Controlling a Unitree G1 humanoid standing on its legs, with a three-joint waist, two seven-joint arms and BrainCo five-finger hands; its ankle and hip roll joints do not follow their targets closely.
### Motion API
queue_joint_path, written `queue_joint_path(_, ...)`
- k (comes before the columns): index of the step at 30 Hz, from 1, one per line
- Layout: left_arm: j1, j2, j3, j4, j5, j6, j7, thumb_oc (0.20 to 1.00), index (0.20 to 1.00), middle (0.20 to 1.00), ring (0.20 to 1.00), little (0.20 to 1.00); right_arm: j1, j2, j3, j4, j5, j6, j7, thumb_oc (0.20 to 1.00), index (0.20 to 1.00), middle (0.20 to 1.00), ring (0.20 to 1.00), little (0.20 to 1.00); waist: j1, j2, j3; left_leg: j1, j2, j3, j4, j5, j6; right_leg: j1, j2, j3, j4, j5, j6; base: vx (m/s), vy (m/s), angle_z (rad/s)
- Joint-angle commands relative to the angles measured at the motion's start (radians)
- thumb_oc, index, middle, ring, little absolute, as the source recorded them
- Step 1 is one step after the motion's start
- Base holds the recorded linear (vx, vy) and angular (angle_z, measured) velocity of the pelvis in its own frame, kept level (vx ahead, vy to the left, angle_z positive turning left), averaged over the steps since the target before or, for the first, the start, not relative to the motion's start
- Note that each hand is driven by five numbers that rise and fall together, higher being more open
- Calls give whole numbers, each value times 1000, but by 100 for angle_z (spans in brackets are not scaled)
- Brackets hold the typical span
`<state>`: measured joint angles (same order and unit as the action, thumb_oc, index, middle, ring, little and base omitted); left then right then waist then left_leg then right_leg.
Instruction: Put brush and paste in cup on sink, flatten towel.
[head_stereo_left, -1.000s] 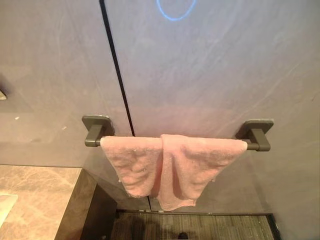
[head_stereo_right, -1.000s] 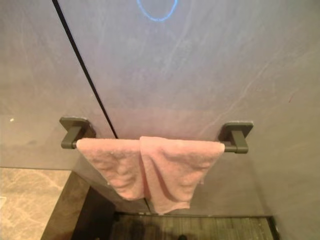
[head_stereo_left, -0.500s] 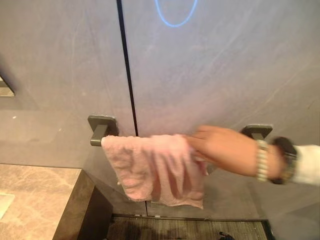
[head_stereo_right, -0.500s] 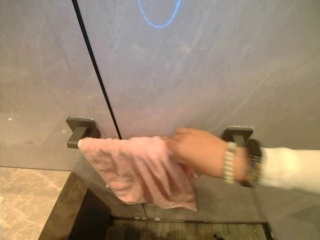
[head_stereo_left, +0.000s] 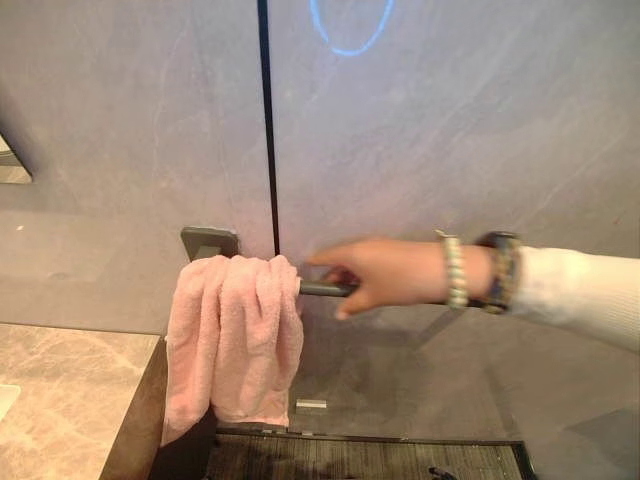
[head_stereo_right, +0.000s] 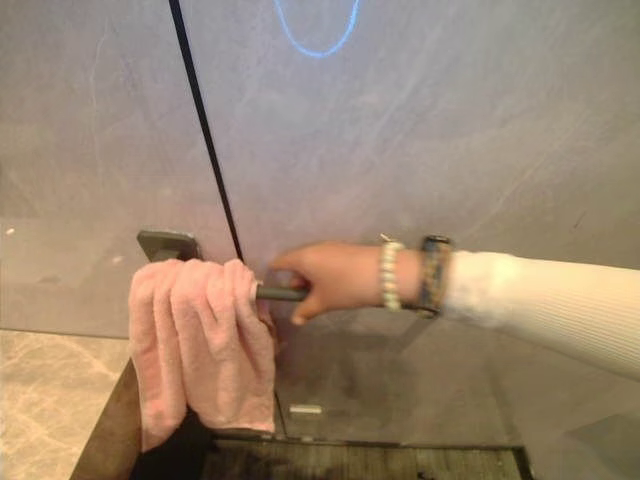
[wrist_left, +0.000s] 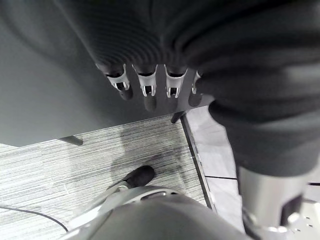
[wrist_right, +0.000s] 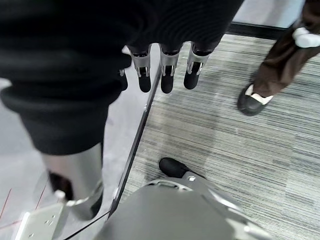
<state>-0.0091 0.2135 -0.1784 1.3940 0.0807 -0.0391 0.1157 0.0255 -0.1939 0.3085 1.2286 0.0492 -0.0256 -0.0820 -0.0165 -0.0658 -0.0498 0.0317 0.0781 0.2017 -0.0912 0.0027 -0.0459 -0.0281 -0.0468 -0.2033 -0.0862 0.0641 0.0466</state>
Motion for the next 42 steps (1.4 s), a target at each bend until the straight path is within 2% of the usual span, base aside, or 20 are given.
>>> queue_joint_path(1,-37,13,-15,47,13,-11,42,1000,1000,1000,1000,1000,-36,16,30,-9,-10,-32,-10,1000,1000,1000,1000,1000,-7,-25,14,-24,99,-23,4,53,-96,3,-164,24,-1,50,135,0,0,0)
queue_joint_path(13,-42,45,-60,-41,18,-62,68,1000,1000,1000,1000,1000,-49,-16,36,-57,-6,-61,-23,1000,1000,1000,1000,1000,-6,-19,46,-35,101,-36,4,56,-94,4,-163,8,-1,52,134,-5,12,1)
queue_joint_path(15,-17,81,-65,-77,31,-81,64,1000,1000,1000,1000,1000,-55,-39,22,-77,-1,-71,-24,1000,1000,1000,1000,1000,0,-16,69,-44,92,-49,4,55,-81,4,-168,-2,-1,64,136,-49,88,16)
queue_joint_path(19,-8,96,-90,-116,56,-96,65,1000,1000,1000,1000,1000,-61,-54,21,-104,-4,-81,-22,1000,1000,1000,1000,1000,1,-15,96,-46,79,-58,4,52,-62,-12,-180,2,24,69,140,-50,118,16)
queue_joint_path(21,-6,98,-140,-152,106,-108,66,1000,1000,1000,1000,1000,-57,-75,8,-139,-4,-89,-29,1000,1000,1000,1000,1000,2,-17,113,-46,39,-60,4,46,-36,-14,-208,13,18,90,154,-41,174,5)
queue_joint_path(23,-11,98,-152,-164,119,-111,71,1000,1000,1000,1000,1000,-60,-82,3,-151,-1,-92,-33,1000,1000,1000,1000,1000,1,-17,120,-56,22,-62,4,46,-28,-25,-221,21,14,106,161,-111,167,-4)
queue_joint_path(24,-19,98,-169,-178,135,-115,79,1000,1000,1000,1000,1000,-67,-89,-9,-177,13,-96,-44,1000,1000,1000,1000,1000,-3,-17,127,-80,-13,-58,7,42,-15,-56,-245,44,6,144,176,-203,267,-11)
queue_joint_path(26,-36,96,-181,-189,140,-117,89,1000,1000,1000,1000,1000,-84,-90,-16,-194,25,-97,-58,1000,1000,1000,1000,1000,-16,-12,137,-105,-33,-43,11,44,-4,-109,-267,101,8,197,190,-268,199,-18)
queue_joint_path(27,-43,102,-186,-207,139,-115,97,1000,1000,1000,1000,1000,-104,-85,-4,-200,35,-100,-62,1000,1000,1000,1000,1000,-17,1,156,-119,-18,-22,35,44,8,-132,-224,168,80,130,164,-332,117,-46)
queue_joint_path(28,-41,109,-187,-219,142,-112,95,1000,1000,1000,1000,1000,-107,-83,6,-202,39,-101,-59,1000,1000,1000,1000,1000,-9,8,159,-125,-10,-5,43,47,15,-130,-185,185,155,66,142,-287,91,-46)
queue_joint_path(31,-21,119,-166,-230,130,-110,87,1000,1000,1000,1000,1000,-105,-96,34,-220,30,-110,-43,1000,1000,1000,1000,1000,5,29,162,-132,-5,19,48,65,29,-92,-76,144,284,-81,97,-154,39,-20)
queue_joint_path(33,-15,114,-151,-221,118,-110,83,1000,1000,1000,1000,1000,-116,-100,46,-209,26,-109,-48,1000,1000,1000,1000,1000,19,25,163,-144,-10,35,41,79,23,-58,-58,126,215,-93,78,-121,-64,-30)
queue_joint_path(36,-18,99,-124,-192,98,-107,82,1000,1000,1000,1000,1000,-123,-103,57,-178,15,-108,-43,1000,1000,1000,1000,1000,28,30,152,-156,1,20,52,100,12,-38,-23,153,170,-106,53,-49,-152,-35)
queue_joint_path(42,-32,81,-133,-204,76,-108,73,1000,1000,1000,1000,1000,-116,-154,62,-215,-35,-106,-60,1000,1000,1000,1000,1000,18,56,186,-201,37,-15,51,173,-31,-22,15,123,109,-97,18,-75,-184,7)
